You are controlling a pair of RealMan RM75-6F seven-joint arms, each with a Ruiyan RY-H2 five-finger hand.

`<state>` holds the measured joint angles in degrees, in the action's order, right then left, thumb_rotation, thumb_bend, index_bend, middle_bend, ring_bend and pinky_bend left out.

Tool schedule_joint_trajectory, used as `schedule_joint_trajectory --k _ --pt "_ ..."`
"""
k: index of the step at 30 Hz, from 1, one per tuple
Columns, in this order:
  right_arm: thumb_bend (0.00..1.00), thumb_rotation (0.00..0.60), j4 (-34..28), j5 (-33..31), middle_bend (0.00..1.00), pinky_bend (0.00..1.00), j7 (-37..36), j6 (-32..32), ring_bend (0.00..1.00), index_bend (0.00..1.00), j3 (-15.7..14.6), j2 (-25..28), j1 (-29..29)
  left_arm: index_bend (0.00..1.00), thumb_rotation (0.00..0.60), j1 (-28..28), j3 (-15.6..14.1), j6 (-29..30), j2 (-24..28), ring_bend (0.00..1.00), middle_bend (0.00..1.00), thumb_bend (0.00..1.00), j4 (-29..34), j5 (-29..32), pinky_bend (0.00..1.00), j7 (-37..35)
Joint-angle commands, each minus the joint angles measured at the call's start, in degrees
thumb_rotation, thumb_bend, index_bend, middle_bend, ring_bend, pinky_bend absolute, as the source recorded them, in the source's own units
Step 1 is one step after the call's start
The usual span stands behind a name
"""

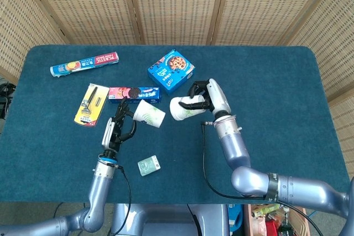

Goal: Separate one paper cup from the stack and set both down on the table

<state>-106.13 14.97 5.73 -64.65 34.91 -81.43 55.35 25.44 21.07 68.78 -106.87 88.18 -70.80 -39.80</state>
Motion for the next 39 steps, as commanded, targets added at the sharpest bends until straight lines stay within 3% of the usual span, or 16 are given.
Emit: schedule_joint_trajectory --k 1,13,24,33,39 --pt "0.28 0.600 -0.8 0.6 0.68 0.80 0.0 -0.5 0.55 0.77 -0.5 0.6 -0.8 0.58 0.600 -0.6 -0.3 0.9 1.4 0.00 0.00 0.56 1.1 0.1 0.00 2.6" --pt "0.28 0.600 -3.0 4.9 0.68 0.80 0.6 -2.5 0.55 0.77 -4.6 2.3 -4.7 0.60 0.600 -1.6 -0.2 0.4 10.5 0.00 0.00 0.56 8.2 3.7 0.00 16.5" --pt "0.28 0.600 -1.8 9.3 0.68 0.80 2.9 -3.9 0.55 0.77 -9.9 2.2 -7.6 0.61 0.600 -1.2 -3.9 -1.3 19.8 0.00 0.00 0.56 14.3 3.3 0.00 31.4" --pt "0.28 0.600 1.5 13.7 0.67 0.80 3.6 -4.7 0.55 0.77 -13.1 0.7 -9.8 0.61 0.600 0.3 -6.8 -2.1 22.4 0.00 0.00 0.56 13.4 4.4 0.00 42.7" --pt "0.28 0.600 3.5 15.7 0.66 0.80 4.0 -4.9 0.55 0.77 -14.8 -0.4 -11.3 0.61 0.600 0.9 -7.8 -0.9 21.7 0.00 0.00 0.56 11.4 3.9 0.00 46.7"
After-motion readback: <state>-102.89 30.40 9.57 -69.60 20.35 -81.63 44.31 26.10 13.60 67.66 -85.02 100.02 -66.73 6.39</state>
